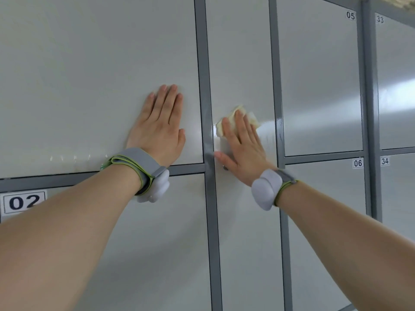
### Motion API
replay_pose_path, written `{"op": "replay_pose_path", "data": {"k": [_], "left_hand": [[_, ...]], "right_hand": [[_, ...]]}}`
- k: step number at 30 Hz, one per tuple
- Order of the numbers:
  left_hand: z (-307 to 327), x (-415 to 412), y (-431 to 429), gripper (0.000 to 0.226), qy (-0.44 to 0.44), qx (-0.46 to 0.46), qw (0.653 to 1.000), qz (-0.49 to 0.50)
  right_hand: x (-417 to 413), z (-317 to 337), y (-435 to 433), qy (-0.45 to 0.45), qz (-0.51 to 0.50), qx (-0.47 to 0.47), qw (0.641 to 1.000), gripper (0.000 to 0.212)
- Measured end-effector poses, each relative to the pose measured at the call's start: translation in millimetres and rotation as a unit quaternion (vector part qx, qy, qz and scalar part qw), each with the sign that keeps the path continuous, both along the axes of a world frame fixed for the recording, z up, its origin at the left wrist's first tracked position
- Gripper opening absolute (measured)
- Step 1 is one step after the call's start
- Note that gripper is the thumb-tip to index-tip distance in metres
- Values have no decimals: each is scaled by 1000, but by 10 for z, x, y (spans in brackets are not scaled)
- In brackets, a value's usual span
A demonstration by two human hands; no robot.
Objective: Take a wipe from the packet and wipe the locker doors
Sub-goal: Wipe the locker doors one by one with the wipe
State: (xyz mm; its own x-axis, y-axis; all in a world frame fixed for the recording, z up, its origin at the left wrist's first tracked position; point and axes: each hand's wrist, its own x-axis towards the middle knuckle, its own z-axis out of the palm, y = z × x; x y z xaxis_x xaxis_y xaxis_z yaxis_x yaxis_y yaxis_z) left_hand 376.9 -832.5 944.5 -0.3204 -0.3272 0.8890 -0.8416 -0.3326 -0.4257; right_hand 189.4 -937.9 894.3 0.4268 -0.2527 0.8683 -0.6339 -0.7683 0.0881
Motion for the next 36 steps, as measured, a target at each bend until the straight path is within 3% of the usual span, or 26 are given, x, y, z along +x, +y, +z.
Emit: {"op": "replay_pose_path", "data": {"k": [5,12,16,20,29,36], "left_hand": [[-7,-11,6,68,5,1,1000,3],[20,-27,32,67,-1,16,1000,7],[19,-25,21,70,7,20,1000,3],[-15,-121,-12,71,40,5,999,7],[-226,-182,-80,66,3,6,1000,11],[-241,-191,-132,67,4,-11,999,34]], "right_hand": [[-168,-187,-56,109,-9,-48,993,84],[-262,244,-66,-39,-30,110,993,76],[-139,-45,-23,23,3,17,1000,91],[-270,-329,-71,110,23,-31,993,85],[-404,244,-216,-9,-16,70,997,73],[-405,-271,-287,74,23,-40,996,87]]}}
